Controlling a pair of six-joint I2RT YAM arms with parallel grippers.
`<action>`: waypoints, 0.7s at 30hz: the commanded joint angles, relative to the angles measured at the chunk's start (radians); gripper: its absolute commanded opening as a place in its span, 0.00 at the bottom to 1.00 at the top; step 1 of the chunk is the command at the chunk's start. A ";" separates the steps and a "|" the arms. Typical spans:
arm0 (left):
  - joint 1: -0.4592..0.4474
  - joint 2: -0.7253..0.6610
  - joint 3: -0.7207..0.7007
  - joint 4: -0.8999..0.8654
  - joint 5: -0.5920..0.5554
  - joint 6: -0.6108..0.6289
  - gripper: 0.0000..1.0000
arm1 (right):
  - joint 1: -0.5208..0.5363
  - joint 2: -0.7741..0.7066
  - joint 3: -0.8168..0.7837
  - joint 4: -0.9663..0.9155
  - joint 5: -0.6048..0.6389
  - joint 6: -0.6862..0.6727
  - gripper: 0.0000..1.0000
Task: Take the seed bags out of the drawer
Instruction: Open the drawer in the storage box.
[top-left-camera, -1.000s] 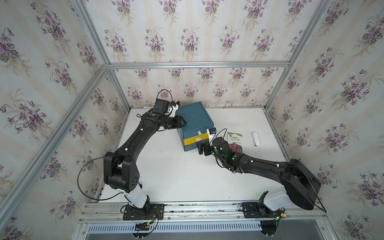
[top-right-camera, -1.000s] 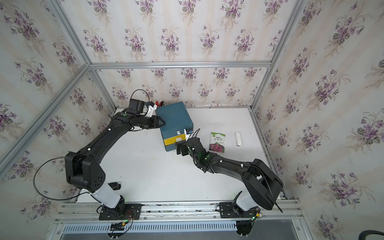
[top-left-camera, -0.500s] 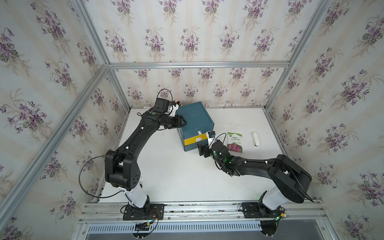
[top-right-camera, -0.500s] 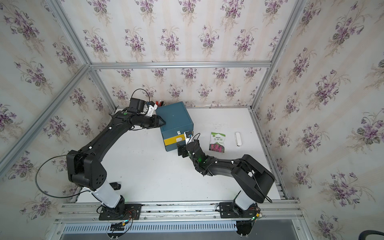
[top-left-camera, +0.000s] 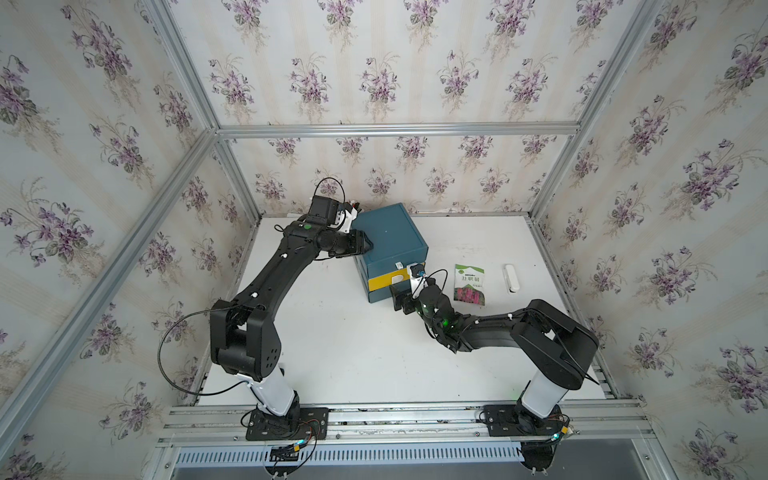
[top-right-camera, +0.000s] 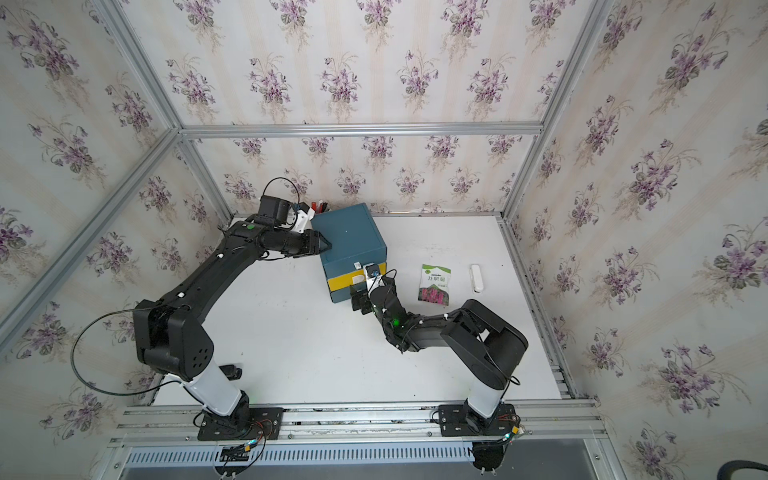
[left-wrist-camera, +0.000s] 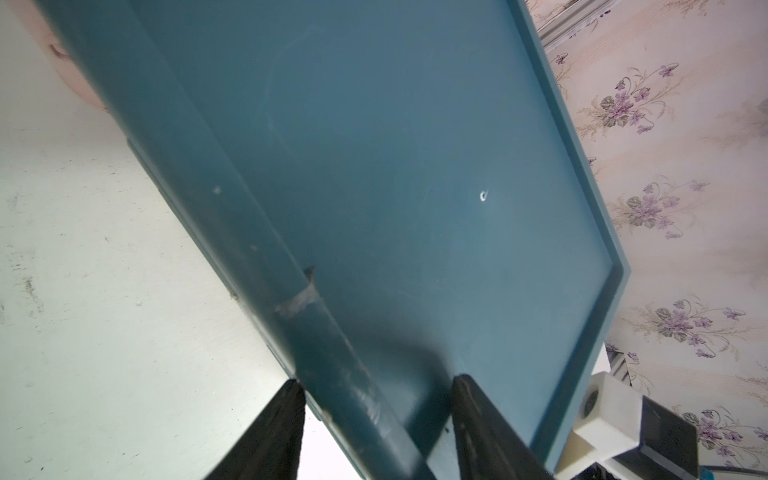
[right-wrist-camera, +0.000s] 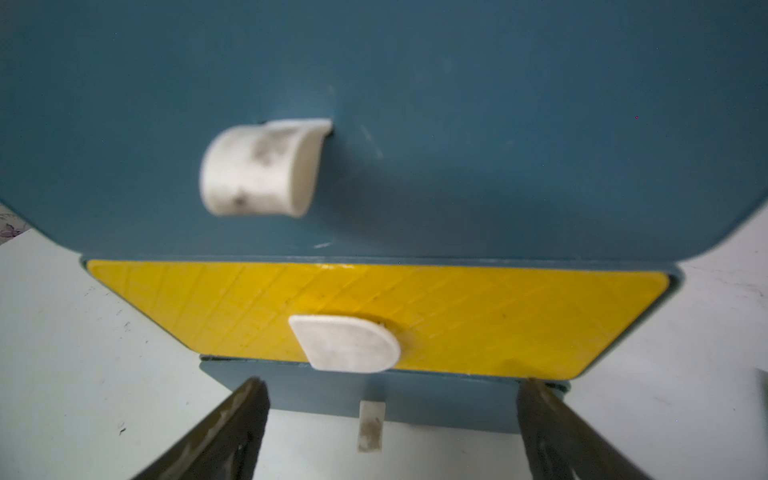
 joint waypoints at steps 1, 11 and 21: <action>-0.002 0.023 -0.019 -0.197 -0.122 0.046 0.59 | 0.001 0.021 0.013 0.084 0.034 -0.023 0.96; 0.002 0.019 -0.027 -0.203 -0.129 0.056 0.59 | 0.003 0.056 0.056 0.076 0.047 -0.070 0.91; 0.004 0.017 -0.029 -0.208 -0.125 0.058 0.59 | 0.002 0.077 0.073 0.071 0.046 -0.058 0.82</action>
